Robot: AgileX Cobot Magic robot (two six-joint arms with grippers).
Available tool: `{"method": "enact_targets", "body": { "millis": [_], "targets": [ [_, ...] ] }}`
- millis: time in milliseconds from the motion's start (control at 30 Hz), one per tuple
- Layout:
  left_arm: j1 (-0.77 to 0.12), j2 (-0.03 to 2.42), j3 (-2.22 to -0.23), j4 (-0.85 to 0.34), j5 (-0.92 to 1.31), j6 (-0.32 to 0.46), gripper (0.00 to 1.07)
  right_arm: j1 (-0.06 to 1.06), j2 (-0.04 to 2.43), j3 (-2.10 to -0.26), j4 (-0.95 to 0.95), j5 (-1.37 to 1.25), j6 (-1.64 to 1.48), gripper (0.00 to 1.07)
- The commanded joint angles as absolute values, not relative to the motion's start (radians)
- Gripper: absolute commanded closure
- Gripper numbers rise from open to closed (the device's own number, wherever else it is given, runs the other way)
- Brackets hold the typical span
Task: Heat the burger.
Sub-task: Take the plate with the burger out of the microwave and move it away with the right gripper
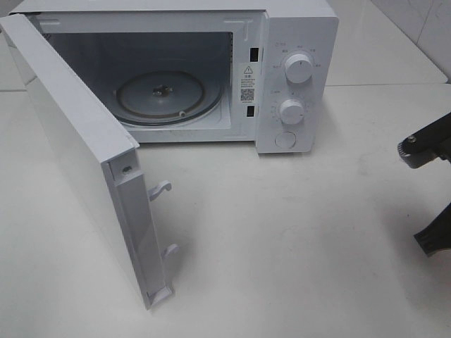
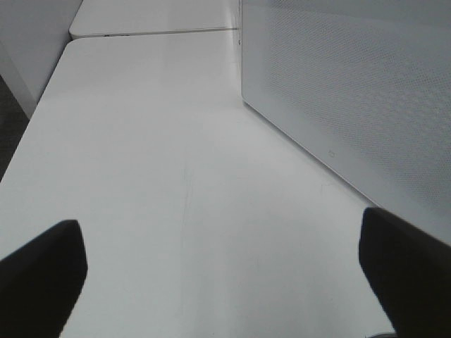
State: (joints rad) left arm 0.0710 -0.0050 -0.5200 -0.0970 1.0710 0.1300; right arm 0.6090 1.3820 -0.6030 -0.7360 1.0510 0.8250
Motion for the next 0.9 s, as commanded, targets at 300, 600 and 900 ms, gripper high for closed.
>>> {"method": "enact_targets", "body": {
  "millis": [300, 600, 900],
  "targets": [
    [0.073, -0.024, -0.518, -0.099, 1.071, 0.126, 0.09, 0.605, 1.551, -0.609, -0.835, 1.008, 0.941, 1.07],
    [0.073, -0.024, -0.518, -0.099, 1.071, 0.126, 0.09, 0.605, 1.647, -0.609, -0.859, 0.931, 1.019, 1.06],
    [0.073, -0.024, -0.518, -0.099, 1.071, 0.126, 0.09, 0.605, 1.761, -0.609, -0.906, 0.861, 1.121, 1.05]
  ]
}}
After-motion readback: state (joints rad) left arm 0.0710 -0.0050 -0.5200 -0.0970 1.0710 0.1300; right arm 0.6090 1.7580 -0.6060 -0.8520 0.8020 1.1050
